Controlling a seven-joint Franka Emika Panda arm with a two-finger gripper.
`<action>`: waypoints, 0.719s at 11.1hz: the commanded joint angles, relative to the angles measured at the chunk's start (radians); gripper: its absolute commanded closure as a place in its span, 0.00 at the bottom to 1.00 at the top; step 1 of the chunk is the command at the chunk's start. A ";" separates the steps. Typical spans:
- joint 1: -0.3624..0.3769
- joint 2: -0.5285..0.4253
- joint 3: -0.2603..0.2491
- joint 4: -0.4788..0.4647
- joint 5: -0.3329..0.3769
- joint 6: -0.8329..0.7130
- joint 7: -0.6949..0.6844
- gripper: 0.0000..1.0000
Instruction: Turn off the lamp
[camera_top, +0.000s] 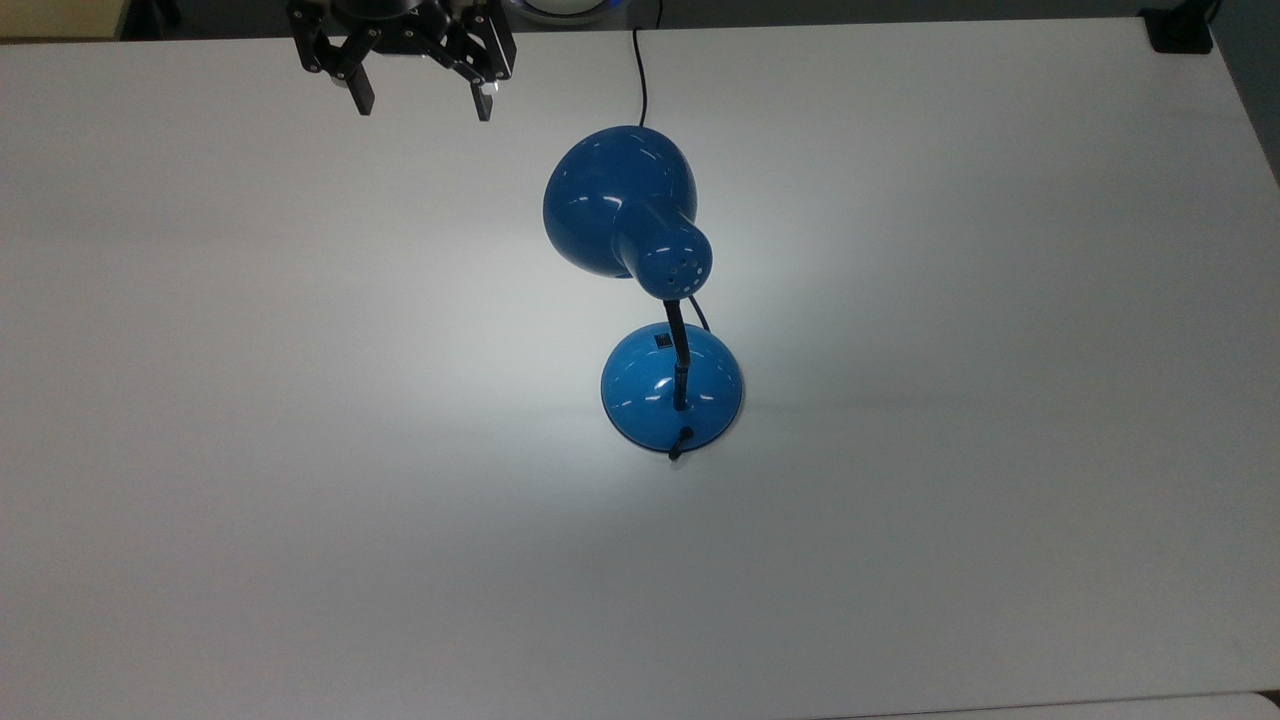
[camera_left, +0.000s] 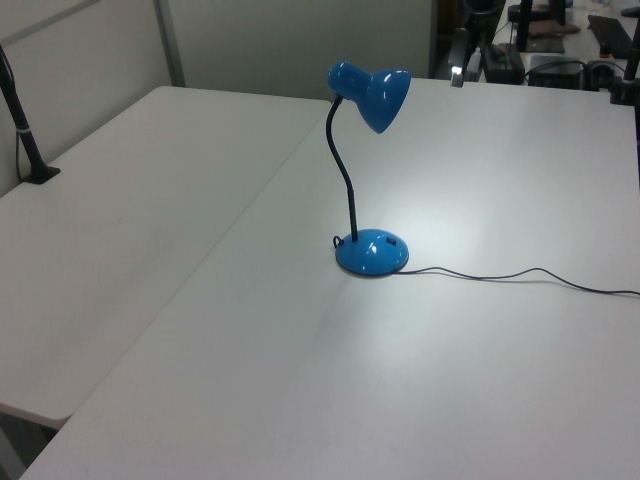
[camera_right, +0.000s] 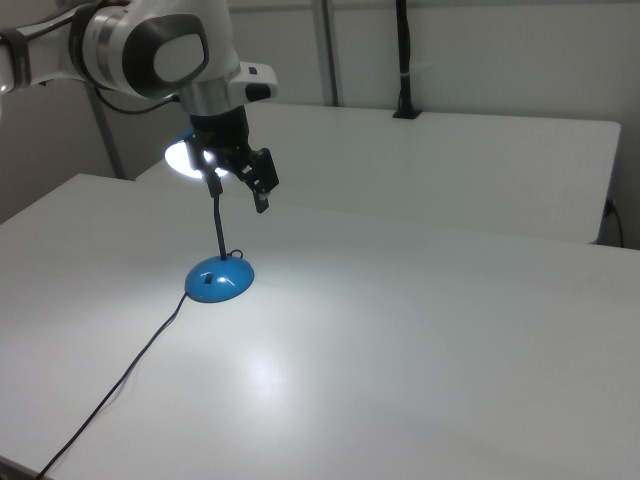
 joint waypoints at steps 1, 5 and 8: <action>0.010 -0.003 0.005 0.000 0.007 -0.013 0.018 0.00; 0.011 -0.003 0.005 0.000 0.007 -0.019 0.022 0.00; 0.011 -0.003 0.005 -0.002 0.004 -0.031 -0.010 0.00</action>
